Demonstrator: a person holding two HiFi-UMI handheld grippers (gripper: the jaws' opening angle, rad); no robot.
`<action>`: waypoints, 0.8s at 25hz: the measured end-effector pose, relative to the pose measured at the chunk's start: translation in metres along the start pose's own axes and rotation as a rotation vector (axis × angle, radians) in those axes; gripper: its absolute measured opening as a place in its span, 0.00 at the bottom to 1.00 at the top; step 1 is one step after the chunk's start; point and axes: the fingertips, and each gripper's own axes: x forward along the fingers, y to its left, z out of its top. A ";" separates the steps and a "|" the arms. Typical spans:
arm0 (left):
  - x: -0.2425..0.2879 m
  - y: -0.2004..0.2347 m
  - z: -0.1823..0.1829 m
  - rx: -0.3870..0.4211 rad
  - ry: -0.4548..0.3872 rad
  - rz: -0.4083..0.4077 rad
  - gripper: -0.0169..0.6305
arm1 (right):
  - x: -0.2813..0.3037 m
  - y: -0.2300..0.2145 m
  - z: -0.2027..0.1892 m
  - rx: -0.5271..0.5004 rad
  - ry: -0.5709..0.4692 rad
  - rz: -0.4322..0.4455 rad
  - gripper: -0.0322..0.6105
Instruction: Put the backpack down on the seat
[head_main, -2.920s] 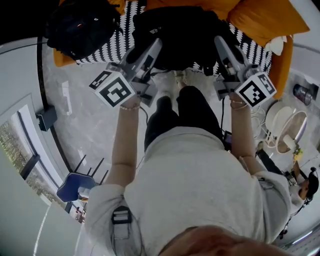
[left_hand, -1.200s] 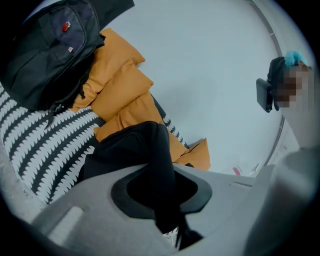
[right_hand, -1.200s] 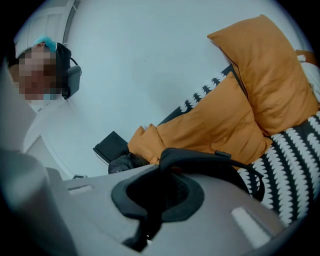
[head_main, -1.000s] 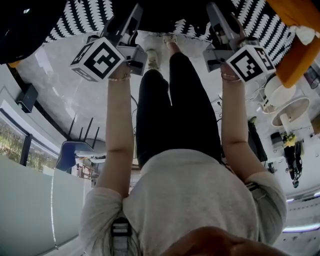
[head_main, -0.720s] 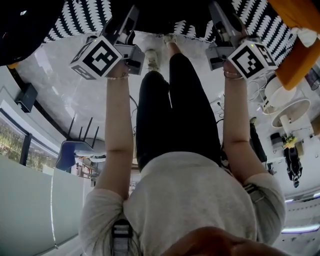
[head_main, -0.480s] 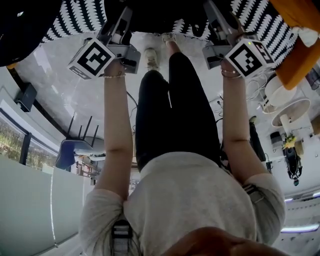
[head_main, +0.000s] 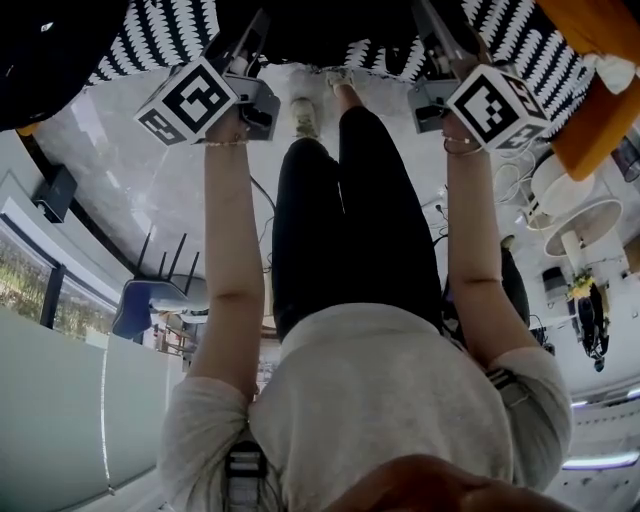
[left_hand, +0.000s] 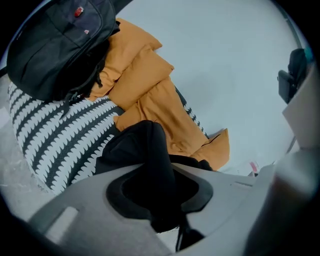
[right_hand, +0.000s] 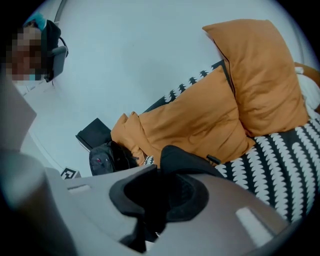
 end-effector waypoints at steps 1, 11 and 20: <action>0.001 0.001 -0.001 0.014 -0.004 0.012 0.16 | 0.000 0.000 -0.002 -0.003 0.005 -0.006 0.13; -0.005 0.021 -0.022 -0.011 0.026 0.068 0.45 | 0.000 0.000 -0.016 0.010 0.010 -0.039 0.26; -0.023 0.024 -0.037 -0.004 0.052 0.120 0.54 | -0.021 -0.003 -0.030 0.073 0.006 -0.104 0.38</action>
